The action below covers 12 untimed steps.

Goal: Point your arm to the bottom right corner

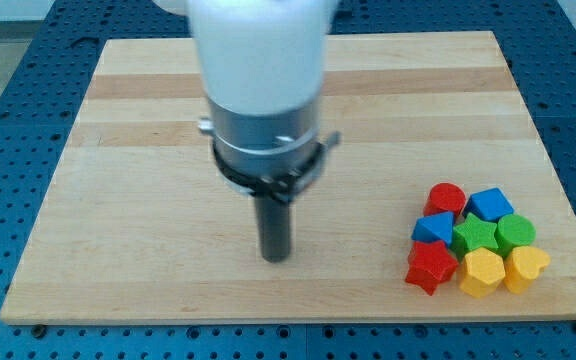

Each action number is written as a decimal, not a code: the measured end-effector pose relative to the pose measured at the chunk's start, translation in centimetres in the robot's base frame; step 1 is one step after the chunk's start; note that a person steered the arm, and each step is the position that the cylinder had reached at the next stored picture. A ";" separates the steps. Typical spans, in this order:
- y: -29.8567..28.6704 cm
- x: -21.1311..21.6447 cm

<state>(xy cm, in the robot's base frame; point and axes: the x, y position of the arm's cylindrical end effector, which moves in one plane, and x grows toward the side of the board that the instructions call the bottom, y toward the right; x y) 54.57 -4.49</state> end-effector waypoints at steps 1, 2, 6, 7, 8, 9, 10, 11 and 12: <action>-2.4 -5.8; 1.6 -12.2; 39.0 -19.2; 39.0 -15.5; 39.0 -7.5; 39.0 -7.5; 39.0 -4.5; 39.0 -3.6; 39.0 -1.2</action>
<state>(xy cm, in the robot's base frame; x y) 53.37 34.51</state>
